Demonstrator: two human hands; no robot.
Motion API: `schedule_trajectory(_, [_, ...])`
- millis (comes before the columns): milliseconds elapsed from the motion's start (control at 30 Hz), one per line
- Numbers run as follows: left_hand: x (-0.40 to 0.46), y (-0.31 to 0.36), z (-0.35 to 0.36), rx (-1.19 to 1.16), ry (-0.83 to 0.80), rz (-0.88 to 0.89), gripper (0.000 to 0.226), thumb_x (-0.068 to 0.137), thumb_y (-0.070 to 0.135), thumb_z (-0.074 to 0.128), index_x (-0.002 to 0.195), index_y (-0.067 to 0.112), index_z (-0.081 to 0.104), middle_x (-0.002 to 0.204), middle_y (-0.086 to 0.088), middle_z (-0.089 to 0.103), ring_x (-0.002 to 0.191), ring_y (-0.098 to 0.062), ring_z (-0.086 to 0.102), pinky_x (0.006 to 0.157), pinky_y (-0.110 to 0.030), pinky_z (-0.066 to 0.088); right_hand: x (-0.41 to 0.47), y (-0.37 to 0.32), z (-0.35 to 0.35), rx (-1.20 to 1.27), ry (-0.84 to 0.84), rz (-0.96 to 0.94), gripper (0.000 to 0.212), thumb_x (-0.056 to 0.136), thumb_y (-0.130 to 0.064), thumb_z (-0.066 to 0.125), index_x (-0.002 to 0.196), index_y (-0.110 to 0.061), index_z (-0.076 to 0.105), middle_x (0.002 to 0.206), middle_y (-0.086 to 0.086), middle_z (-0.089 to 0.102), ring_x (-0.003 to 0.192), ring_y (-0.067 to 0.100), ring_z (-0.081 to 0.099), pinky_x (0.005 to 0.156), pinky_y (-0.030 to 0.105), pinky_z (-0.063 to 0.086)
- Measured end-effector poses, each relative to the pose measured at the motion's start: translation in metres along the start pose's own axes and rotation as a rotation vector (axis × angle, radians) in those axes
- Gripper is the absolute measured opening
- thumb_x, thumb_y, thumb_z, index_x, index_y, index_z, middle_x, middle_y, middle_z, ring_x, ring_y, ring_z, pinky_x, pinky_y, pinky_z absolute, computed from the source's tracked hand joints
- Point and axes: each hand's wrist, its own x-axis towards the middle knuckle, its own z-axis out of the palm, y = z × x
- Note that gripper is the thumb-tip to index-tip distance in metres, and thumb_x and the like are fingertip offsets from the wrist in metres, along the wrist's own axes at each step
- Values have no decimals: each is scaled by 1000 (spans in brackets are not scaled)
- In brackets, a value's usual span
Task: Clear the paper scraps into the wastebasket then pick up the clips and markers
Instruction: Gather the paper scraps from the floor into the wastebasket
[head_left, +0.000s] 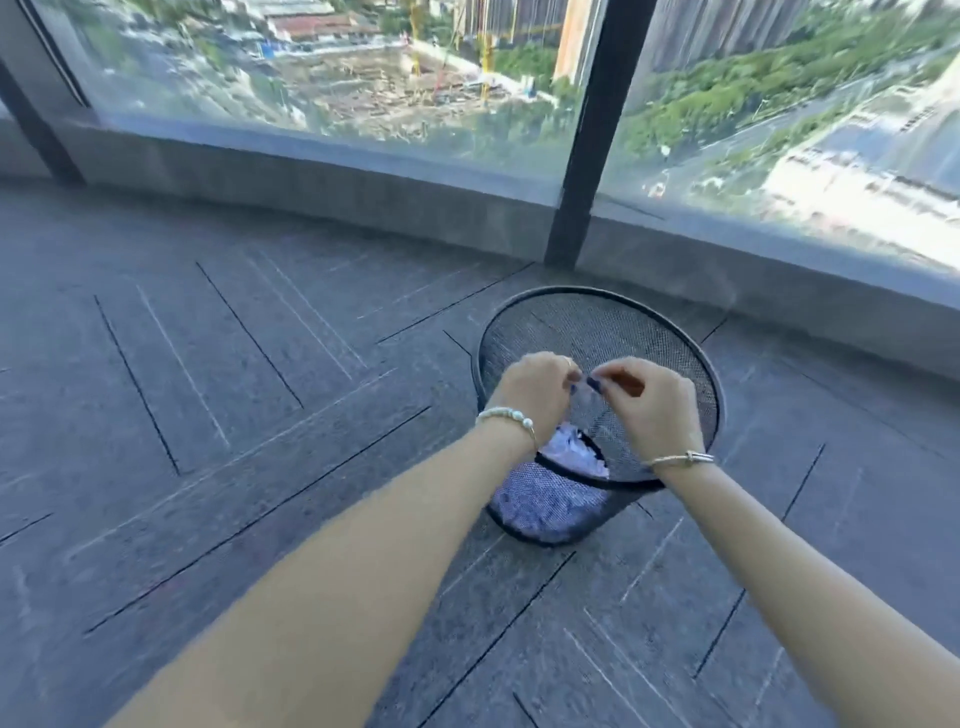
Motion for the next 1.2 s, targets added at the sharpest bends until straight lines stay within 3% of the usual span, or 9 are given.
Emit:
schedule_trajectory(200, [-1,-2,2,-23,34,-11,28,89,16,49,115,18,58,95,-7,68,87,-21,61,80,-32,48,5,7,3,-48,141,-4,23,79,-4,53,90,-15,70,85,0,72,70,8,60,67,18,45])
schedule_trajectory(300, [-2,-4,3,14,36,-17,21,88,23,51,105,18,63,96,-8,66,90,-22,58,84,-36,46,6,6,8,-31,142,-15,17,79,-7,57,86,-15,70,84,-1,71,73,9,60,75,26,49])
schedule_trajectory(367, [-3,-3,2,41,27,-8,20,89,25,52,100,16,65,98,-8,64,92,-21,54,85,-30,41,6,5,11,-60,136,-30,13,78,-10,59,84,-17,69,83,-2,70,77,14,61,76,31,49])
schedule_trajectory(467, [-2,-4,3,91,44,34,23,87,29,56,96,12,69,97,-7,58,94,-20,50,81,-25,37,5,6,10,-47,203,-14,16,78,-8,57,85,-18,67,84,-3,70,75,13,63,72,28,49])
schedule_trajectory(600, [0,-3,4,70,35,17,34,91,33,48,84,6,68,85,-8,52,79,-18,48,75,-28,41,4,4,12,-11,205,24,23,81,-9,56,101,-20,57,88,-4,69,72,13,64,71,31,51])
schedule_trajectory(700, [0,0,2,16,53,26,25,93,21,43,94,8,64,90,-9,60,80,-20,54,74,-31,45,3,2,12,34,229,-6,43,81,-1,50,119,-19,42,89,0,66,70,12,62,67,26,48])
schedule_trajectory(800, [-1,-3,3,0,65,17,26,86,3,46,106,12,60,92,-7,64,76,-17,55,70,-30,47,2,1,11,57,244,-8,53,78,6,48,122,-21,37,88,1,59,68,14,61,66,31,50])
schedule_trajectory(1000, [-4,-6,2,-21,92,57,21,78,3,58,97,13,59,80,1,56,78,-14,51,68,-25,42,3,4,13,-16,119,20,40,73,-10,64,108,-20,48,76,-4,64,70,15,61,75,42,51])
schedule_trajectory(1200, [-6,-3,-3,-112,108,12,9,81,12,59,90,14,60,71,2,59,65,-13,54,61,-30,48,3,1,15,-111,26,32,14,75,-22,68,84,-18,58,71,-6,62,69,15,62,73,31,49])
